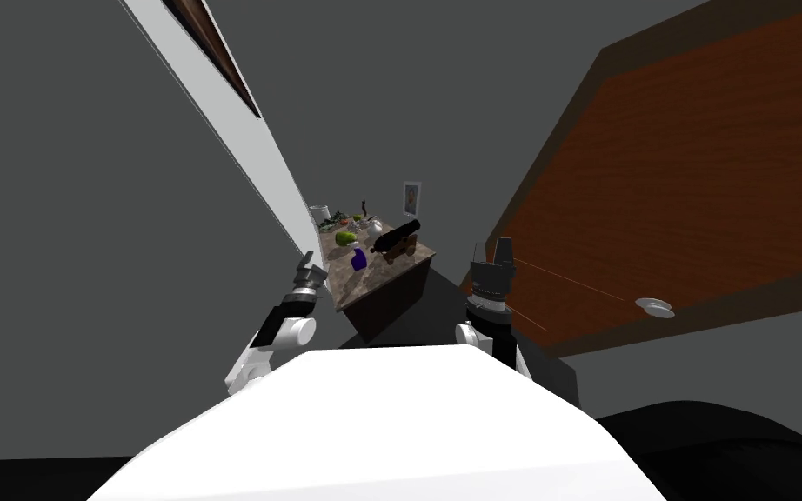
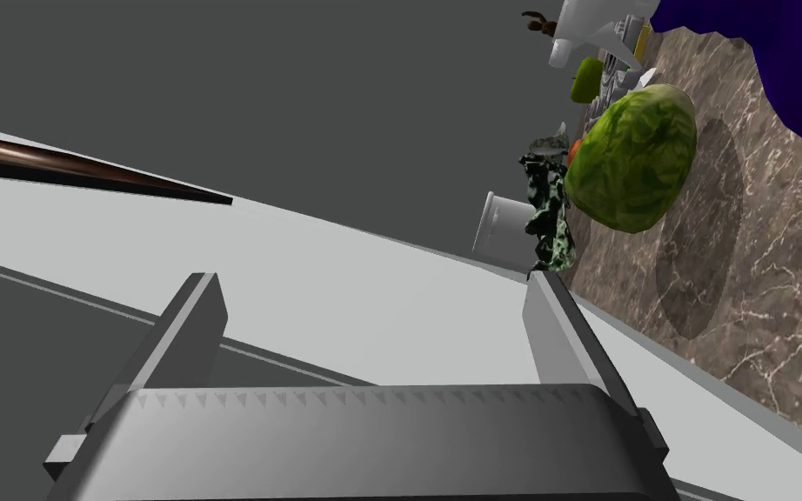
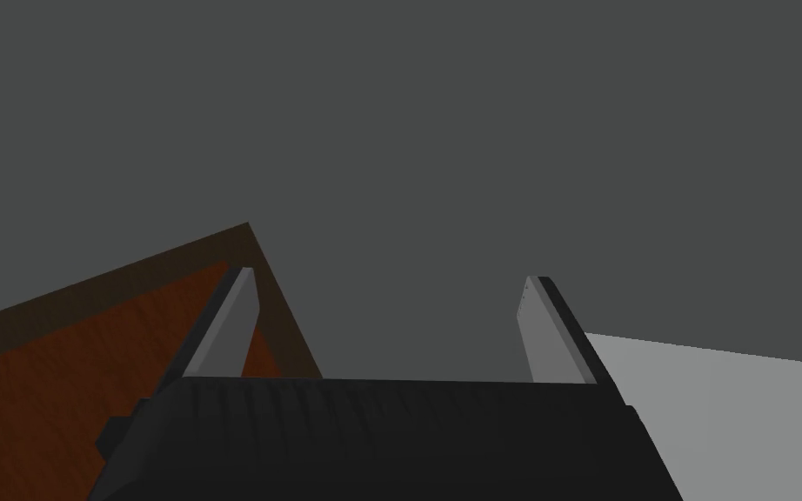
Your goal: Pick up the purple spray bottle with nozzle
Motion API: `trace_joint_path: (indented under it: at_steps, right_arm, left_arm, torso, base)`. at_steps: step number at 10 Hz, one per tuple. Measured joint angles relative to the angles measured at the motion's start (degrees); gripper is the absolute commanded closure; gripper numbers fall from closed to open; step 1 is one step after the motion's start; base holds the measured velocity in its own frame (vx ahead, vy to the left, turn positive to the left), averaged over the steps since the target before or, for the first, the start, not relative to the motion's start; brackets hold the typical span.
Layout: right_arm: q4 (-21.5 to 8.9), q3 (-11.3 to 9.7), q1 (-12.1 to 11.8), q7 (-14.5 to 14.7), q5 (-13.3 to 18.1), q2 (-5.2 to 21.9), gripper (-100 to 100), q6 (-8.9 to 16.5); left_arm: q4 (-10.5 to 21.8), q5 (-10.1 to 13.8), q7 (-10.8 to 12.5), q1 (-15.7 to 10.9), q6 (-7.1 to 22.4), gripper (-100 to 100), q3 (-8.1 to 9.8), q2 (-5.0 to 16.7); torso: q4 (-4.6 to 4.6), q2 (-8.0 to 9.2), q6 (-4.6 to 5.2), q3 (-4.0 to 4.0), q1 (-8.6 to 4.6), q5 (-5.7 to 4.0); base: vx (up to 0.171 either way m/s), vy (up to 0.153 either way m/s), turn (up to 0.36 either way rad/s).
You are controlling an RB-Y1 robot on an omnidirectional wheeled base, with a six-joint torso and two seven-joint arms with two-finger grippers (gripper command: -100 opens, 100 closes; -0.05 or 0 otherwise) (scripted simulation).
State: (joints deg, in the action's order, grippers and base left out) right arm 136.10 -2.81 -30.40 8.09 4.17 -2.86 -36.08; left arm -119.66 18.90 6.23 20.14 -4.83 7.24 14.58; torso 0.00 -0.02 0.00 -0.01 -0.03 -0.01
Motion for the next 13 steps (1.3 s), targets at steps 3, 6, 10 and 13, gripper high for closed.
trace_joint_path:
  at_steps: [3, 6, 10, 13]
  right_arm:
    - [0.0, 0.0, 0.0, 0.0, 0.0, 0.0, 0, 0.0]
    - [0.0, 0.0, 0.0, 0.0, 0.0, 0.0, 0, 0.0]
    - [0.0, 0.0, 0.0, 0.0, 0.0, 0.0, 0, 0.0]
    - [0.0, 0.0, 0.0, 0.0, 0.0, 0.0, 0, 0.0]
  left_arm:
    - [2.6, 2.3, 1.2, -1.4, 4.3, -100, 1.61, 2.2]
    - [5.0, 3.9, 1.9, -3.1, 8.1, -100, 2.75, 3.4]
    - [8.3, 7.5, 3.7, -5.3, 14.7, -100, 5.35, 6.4]
    - [12.3, 11.0, 5.0, -7.6, 19.8, -100, 7.31, 9.5]
  torso:
    - [0.00, -0.01, -0.02, -0.01, 0.01, 0.00]
    - [0.00, 0.00, -0.02, 0.00, 0.02, 0.00]
    - [-0.01, -0.03, -0.01, -0.02, -0.01, 0.00]
    - [-0.01, -0.05, -0.01, -0.03, -0.01, -0.01]
  base:
    - [0.009, -0.014, -0.070]
    - [0.006, -0.007, -0.053]
    - [0.013, -0.014, -0.073]
    - [0.017, -0.016, -0.068]
